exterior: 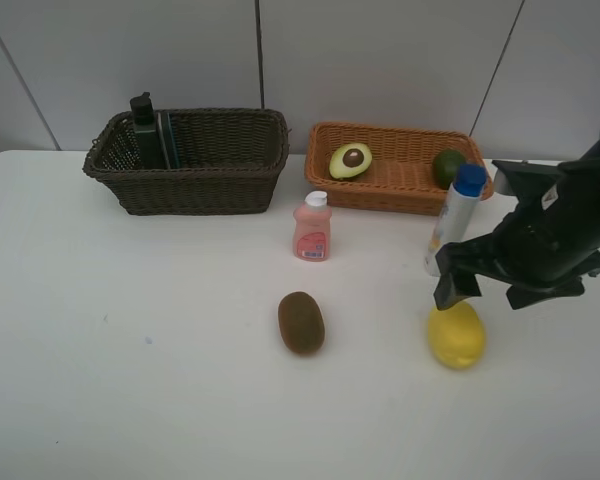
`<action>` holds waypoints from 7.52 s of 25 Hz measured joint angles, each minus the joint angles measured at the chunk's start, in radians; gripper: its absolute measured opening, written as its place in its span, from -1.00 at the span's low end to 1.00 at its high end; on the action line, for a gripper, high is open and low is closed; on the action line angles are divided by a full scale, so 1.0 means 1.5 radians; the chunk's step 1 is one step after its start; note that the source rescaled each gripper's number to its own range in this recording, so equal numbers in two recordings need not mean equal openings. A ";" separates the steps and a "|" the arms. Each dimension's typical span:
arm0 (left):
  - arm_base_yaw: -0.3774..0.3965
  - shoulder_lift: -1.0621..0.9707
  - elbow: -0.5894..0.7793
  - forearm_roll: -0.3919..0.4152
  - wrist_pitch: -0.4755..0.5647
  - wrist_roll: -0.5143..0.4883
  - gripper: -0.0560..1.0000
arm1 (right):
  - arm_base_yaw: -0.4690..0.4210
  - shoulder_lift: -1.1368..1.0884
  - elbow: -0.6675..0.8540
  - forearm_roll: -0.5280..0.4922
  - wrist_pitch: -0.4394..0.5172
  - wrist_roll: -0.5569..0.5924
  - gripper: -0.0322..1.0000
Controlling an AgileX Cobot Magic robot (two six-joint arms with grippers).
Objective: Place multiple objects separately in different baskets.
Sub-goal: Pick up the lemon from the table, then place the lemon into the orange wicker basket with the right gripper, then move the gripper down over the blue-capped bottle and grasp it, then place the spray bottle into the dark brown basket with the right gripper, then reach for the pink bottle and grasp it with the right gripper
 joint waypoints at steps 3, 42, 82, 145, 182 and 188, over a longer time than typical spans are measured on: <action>0.000 0.000 0.000 0.000 0.000 0.000 0.99 | 0.000 0.003 0.027 -0.012 -0.043 0.008 1.00; 0.000 0.000 0.000 0.000 0.000 0.000 0.99 | 0.000 0.023 0.009 -0.007 -0.039 0.010 0.00; 0.000 0.000 0.000 0.000 0.000 0.000 0.99 | -0.010 0.450 -0.920 -0.120 0.354 -0.013 0.99; 0.000 0.000 0.000 0.000 0.000 0.000 0.99 | -0.061 0.222 -0.581 -0.005 0.229 -0.021 -0.85; 0.000 0.000 0.000 0.000 0.000 0.000 0.99 | 0.217 0.514 -0.674 0.112 -0.475 -0.230 0.99; 0.000 0.000 0.000 0.000 0.000 0.000 0.99 | 0.217 0.372 -0.681 0.079 -0.098 -0.230 1.00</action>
